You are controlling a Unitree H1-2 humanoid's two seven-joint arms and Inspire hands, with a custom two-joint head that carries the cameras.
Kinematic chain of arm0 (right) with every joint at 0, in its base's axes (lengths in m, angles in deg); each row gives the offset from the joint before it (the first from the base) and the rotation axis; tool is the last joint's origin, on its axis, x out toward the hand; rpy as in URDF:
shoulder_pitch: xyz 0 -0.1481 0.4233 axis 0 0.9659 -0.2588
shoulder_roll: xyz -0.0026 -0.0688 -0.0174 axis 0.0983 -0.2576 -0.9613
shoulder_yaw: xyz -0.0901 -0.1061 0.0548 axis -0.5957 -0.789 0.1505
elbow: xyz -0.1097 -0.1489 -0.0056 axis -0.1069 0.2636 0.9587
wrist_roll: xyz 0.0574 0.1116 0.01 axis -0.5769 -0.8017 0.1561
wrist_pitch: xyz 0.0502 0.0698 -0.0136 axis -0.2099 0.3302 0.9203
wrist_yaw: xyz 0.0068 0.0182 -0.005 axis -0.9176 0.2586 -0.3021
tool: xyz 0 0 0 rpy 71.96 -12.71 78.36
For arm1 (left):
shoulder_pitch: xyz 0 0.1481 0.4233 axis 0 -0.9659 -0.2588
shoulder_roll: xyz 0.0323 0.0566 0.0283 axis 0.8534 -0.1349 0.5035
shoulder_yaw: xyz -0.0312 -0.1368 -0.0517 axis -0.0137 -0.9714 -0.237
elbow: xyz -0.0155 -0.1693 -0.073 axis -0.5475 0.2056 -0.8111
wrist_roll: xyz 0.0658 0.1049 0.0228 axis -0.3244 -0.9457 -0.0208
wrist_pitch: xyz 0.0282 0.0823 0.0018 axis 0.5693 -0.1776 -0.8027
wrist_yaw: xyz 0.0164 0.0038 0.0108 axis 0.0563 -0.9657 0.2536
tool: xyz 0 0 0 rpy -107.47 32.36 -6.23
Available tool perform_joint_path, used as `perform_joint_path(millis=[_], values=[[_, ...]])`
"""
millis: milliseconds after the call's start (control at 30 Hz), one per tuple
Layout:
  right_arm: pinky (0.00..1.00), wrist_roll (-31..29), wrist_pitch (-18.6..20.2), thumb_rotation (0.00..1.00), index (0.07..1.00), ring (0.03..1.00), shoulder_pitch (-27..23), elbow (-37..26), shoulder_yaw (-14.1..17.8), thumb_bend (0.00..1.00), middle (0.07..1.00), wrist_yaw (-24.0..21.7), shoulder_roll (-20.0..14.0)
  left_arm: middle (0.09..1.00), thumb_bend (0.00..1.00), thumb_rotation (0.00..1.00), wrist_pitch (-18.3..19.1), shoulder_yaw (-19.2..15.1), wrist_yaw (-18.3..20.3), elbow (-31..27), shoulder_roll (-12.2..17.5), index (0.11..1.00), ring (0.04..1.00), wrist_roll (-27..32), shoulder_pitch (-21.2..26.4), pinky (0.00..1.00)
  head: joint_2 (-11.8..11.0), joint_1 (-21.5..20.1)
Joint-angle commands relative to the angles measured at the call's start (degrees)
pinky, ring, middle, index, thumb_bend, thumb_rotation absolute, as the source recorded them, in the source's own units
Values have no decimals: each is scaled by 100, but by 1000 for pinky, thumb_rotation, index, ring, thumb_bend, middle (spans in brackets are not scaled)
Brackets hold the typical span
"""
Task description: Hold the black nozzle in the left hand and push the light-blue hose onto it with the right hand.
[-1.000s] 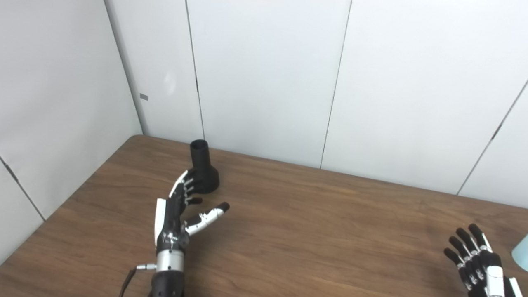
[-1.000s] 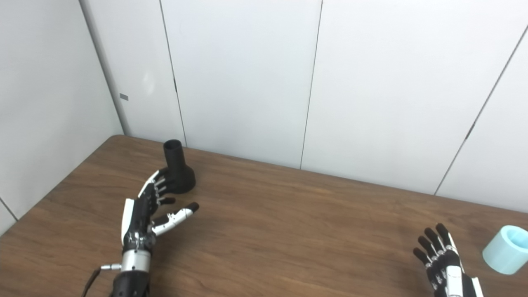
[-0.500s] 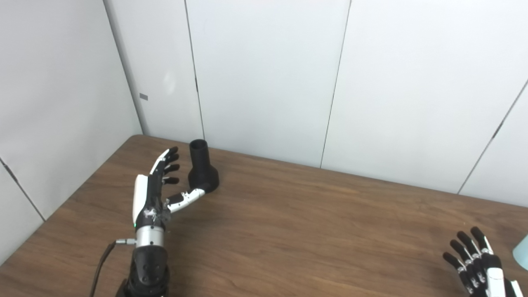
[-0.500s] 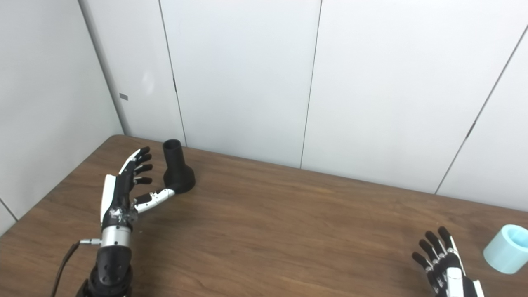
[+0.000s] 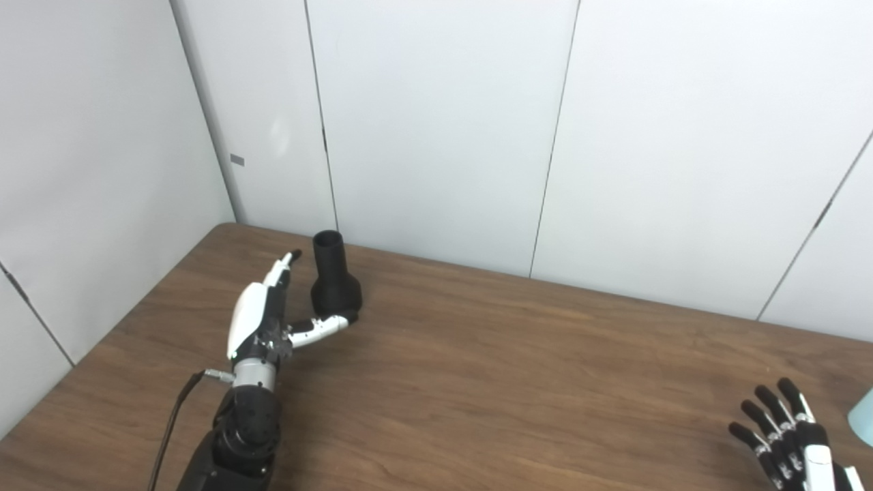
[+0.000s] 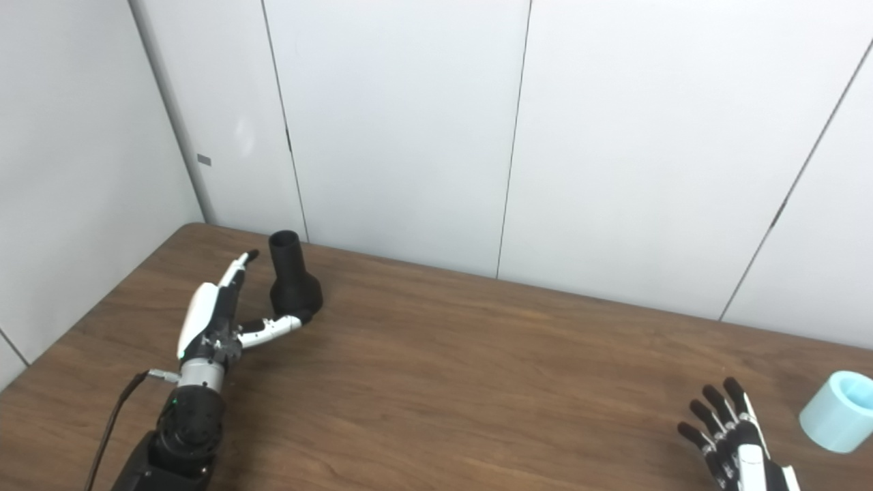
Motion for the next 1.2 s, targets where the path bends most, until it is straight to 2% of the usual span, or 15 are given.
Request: perform_joint_path(millis=[0, 167, 267, 400, 667, 767, 867, 1033, 1167], values=[[814, 29, 47, 951, 975, 907, 483, 279, -14, 526, 937, 14, 53, 1000, 963, 411, 171, 50, 73, -148, 198, 976, 1000, -110, 347, 937, 28, -28], [841, 135, -86, 973, 975, 901, 471, 274, -4, 502, 925, 40, 82, 981, 993, 493, 644, 432, -32, 222, 380, 963, 994, -736, 626, 997, 20, -37], [854, 191, -150, 967, 965, 893, 464, 276, 1, 486, 910, 57, 92, 951, 998, 528, 727, 608, -126, 574, 440, 942, 964, -967, 821, 1000, 7, -61], [868, 252, -155, 957, 963, 885, 467, 253, -14, 491, 905, 71, 101, 953, 979, 532, 774, 696, -120, 793, 416, 935, 971, -949, 992, 1000, 3, -65], [896, 349, -116, 970, 973, 899, 474, 200, -69, 468, 899, 84, 119, 933, 964, 499, 743, 781, -326, 1203, 427, 909, 965, -976, 1237, 1000, -6, -81], [936, 519, -155, 982, 995, 921, 482, 173, -110, 502, 885, 111, 94, 915, 947, 463, 808, 814, -347, 1332, 444, 889, 952, -999, 1335, 1000, -3, -57], [948, 701, -289, 992, 1000, 921, 484, 167, -154, 494, 877, 135, 61, 897, 944, 436, 939, 847, -294, 1369, 453, 872, 942, -990, 1411, 1000, 4, -59], [984, 809, -253, 1000, 1000, 931, 504, 113, -159, 480, 861, 152, 46, 853, 915, 385, 1009, 935, -277, 1394, 470, 827, 911, -981, 1460, 1000, 53, -57], [969, 869, -394, 994, 995, 913, 519, 114, -162, 443, 856, 130, 6, 809, 895, 360, 1047, 983, -271, 1326, 445, 789, 868, -973, 1432, 992, 91, -49]])
